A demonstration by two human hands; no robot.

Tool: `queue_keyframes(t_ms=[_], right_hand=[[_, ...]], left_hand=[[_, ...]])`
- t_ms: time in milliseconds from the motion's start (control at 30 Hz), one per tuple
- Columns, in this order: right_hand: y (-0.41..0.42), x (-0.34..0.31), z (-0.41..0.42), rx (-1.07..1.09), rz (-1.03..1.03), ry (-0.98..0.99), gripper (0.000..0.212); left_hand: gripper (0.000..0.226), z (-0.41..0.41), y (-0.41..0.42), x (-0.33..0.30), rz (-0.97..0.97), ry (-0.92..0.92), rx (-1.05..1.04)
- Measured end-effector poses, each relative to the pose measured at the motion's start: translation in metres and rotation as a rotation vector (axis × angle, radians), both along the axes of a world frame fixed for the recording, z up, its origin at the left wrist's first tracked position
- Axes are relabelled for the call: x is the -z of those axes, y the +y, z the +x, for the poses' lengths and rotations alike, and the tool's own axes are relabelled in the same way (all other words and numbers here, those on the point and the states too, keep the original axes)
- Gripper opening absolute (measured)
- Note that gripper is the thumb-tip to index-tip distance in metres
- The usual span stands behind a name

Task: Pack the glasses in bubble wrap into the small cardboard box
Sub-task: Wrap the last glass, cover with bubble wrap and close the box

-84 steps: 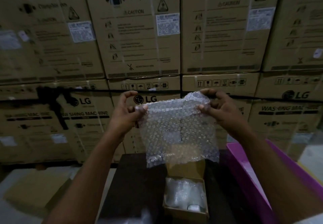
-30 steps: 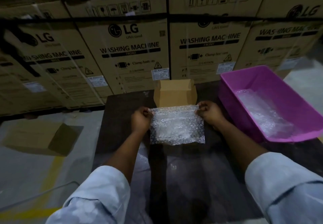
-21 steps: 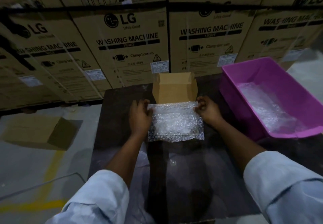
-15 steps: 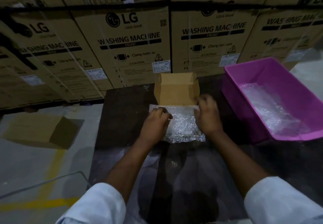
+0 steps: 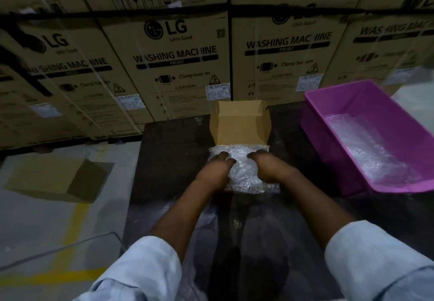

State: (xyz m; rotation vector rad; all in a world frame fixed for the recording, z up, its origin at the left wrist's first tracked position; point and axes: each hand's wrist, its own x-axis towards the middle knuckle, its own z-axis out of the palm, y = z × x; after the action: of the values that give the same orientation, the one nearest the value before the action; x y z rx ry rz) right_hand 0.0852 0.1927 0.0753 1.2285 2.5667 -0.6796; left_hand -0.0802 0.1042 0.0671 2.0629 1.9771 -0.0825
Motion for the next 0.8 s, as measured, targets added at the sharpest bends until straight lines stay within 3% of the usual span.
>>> queue_keyframes(t_ms=[133, 333, 400, 500, 567, 667, 800], right_hand=[[-0.001, 0.006, -0.009, -0.026, 0.024, -0.066, 0.057], [0.006, -0.008, -0.027, 0.002, 0.034, -0.186, 0.065], [0.011, -0.016, -0.021, -0.025, 0.035, -0.174, 0.066], [0.023, -0.028, -0.001, -0.058, 0.070, -0.052, 0.064], [0.028, -0.035, 0.011, -0.118, 0.051, -0.057, 0.074], [0.029, -0.035, 0.014, -0.251, -0.013, -0.168, 0.091], [0.032, -0.019, 0.011, -0.359, 0.005, -0.235, 0.088]], left_hand=[[0.067, 0.008, 0.004, -0.001, -0.041, -0.039, -0.034], [0.073, 0.012, 0.027, -0.018, -0.174, 0.083, 0.007], [0.074, 0.006, 0.032, -0.027, -0.190, 0.074, 0.030], [0.074, -0.006, 0.025, -0.037, -0.063, 0.052, 0.025], [0.082, -0.012, 0.018, -0.037, -0.022, 0.056, 0.066], [0.093, -0.015, 0.010, -0.031, -0.110, 0.157, 0.151], [0.091, -0.023, 0.014, -0.026, -0.195, 0.166, 0.160]])
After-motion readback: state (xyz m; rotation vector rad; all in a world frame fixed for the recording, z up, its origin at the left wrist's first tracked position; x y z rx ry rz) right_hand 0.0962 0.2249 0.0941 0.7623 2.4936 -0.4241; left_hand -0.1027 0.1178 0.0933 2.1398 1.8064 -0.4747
